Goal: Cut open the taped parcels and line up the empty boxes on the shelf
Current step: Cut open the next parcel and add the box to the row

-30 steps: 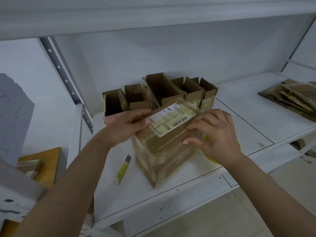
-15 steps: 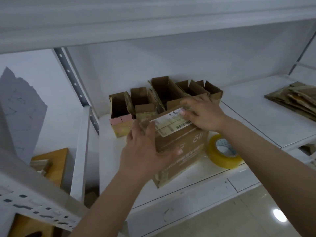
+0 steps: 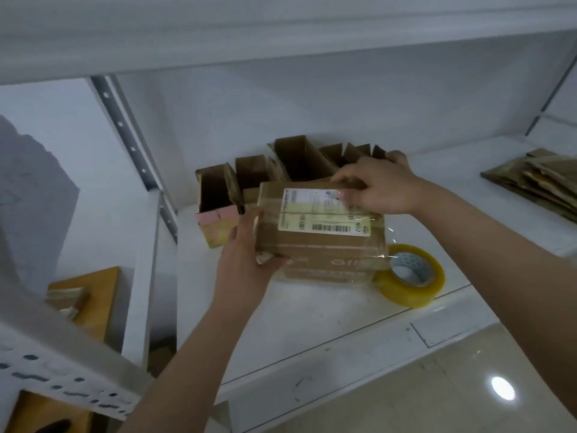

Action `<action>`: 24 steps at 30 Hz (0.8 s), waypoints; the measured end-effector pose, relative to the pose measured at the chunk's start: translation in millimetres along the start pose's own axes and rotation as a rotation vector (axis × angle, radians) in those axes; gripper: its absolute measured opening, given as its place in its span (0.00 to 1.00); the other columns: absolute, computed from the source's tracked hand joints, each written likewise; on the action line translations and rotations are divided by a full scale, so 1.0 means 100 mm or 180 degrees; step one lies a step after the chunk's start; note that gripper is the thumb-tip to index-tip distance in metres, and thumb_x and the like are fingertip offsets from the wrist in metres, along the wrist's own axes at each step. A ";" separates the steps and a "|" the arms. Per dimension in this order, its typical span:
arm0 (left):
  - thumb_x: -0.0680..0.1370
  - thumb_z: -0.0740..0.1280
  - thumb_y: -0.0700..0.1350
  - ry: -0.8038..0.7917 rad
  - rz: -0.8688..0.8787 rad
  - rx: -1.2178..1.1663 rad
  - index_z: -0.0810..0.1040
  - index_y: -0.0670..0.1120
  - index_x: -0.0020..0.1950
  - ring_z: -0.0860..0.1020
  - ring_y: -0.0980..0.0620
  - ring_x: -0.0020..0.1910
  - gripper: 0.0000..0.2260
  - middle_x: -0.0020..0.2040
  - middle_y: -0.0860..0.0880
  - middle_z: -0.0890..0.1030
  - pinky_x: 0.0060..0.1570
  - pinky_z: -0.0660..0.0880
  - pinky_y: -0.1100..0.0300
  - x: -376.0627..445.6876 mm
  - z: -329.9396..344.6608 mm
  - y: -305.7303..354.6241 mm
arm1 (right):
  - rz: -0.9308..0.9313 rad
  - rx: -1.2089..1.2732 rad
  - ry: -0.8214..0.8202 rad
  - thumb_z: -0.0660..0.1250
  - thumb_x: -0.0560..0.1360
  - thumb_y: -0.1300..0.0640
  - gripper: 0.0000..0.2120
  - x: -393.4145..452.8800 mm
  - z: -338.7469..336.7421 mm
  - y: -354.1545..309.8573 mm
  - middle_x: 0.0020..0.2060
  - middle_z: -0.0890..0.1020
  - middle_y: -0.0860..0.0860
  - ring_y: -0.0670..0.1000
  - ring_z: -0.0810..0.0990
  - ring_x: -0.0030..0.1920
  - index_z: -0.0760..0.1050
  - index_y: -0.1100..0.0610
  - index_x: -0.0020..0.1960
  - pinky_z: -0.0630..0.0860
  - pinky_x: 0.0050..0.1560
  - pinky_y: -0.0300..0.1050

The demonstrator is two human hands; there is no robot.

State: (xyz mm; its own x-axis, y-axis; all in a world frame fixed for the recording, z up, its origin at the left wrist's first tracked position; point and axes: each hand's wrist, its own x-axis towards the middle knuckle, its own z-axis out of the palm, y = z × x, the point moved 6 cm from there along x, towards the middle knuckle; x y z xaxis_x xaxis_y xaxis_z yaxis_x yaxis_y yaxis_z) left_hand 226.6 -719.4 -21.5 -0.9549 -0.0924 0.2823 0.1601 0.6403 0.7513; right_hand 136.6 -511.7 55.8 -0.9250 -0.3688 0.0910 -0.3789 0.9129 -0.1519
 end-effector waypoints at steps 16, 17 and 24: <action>0.70 0.76 0.37 0.0325 0.0808 -0.0616 0.69 0.63 0.69 0.77 0.58 0.57 0.35 0.59 0.59 0.77 0.55 0.73 0.73 0.49 -0.36 0.26 | 0.0042 0.0722 0.1089 0.68 0.78 0.49 0.17 -0.23 -0.50 0.12 0.48 0.72 0.50 0.52 0.76 0.54 0.76 0.49 0.66 0.71 0.60 0.49; 0.69 0.77 0.38 0.0305 0.0767 -0.0649 0.69 0.66 0.67 0.77 0.57 0.58 0.35 0.60 0.59 0.78 0.56 0.73 0.72 0.48 -0.39 0.21 | 0.0018 0.0792 0.1051 0.68 0.78 0.49 0.17 -0.20 -0.43 0.10 0.48 0.73 0.48 0.51 0.76 0.53 0.77 0.49 0.66 0.72 0.59 0.48; 0.68 0.79 0.48 -0.0041 0.0390 -0.0396 0.65 0.55 0.75 0.77 0.55 0.60 0.38 0.63 0.57 0.77 0.60 0.76 0.50 0.39 -0.37 -0.08 | 0.0031 0.1093 0.0521 0.67 0.79 0.49 0.17 -0.02 0.03 0.03 0.53 0.82 0.45 0.42 0.77 0.53 0.77 0.50 0.66 0.72 0.55 0.41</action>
State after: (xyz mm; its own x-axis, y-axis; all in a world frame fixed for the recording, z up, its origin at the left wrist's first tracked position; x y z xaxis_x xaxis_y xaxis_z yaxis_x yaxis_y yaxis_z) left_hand 197.1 -755.9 5.8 -0.9293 -0.0092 0.3691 0.3044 0.5468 0.7800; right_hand 136.9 -508.8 52.3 -0.9226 -0.3023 0.2398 -0.3828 0.7941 -0.4720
